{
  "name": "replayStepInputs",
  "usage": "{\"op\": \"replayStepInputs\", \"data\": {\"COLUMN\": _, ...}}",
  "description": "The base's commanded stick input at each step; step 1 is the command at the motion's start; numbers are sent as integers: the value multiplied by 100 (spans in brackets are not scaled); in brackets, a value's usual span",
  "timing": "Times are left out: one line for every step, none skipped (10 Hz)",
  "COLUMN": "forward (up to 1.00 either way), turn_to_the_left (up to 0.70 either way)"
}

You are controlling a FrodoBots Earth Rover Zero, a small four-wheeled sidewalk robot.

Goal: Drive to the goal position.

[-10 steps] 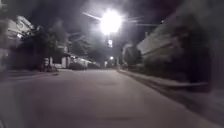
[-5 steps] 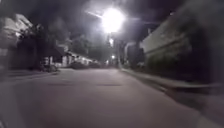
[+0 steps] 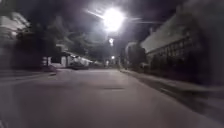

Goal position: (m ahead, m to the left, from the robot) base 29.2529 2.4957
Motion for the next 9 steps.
{"op": "replayStepInputs", "data": {"forward": 70, "turn_to_the_left": 0}}
{"op": "replayStepInputs", "data": {"forward": 70, "turn_to_the_left": 0}}
{"op": "replayStepInputs", "data": {"forward": 70, "turn_to_the_left": 0}}
{"op": "replayStepInputs", "data": {"forward": 70, "turn_to_the_left": 0}}
{"op": "replayStepInputs", "data": {"forward": 70, "turn_to_the_left": 0}}
{"op": "replayStepInputs", "data": {"forward": 70, "turn_to_the_left": 0}}
{"op": "replayStepInputs", "data": {"forward": 70, "turn_to_the_left": 0}}
{"op": "replayStepInputs", "data": {"forward": 70, "turn_to_the_left": 0}}
{"op": "replayStepInputs", "data": {"forward": 70, "turn_to_the_left": 0}}
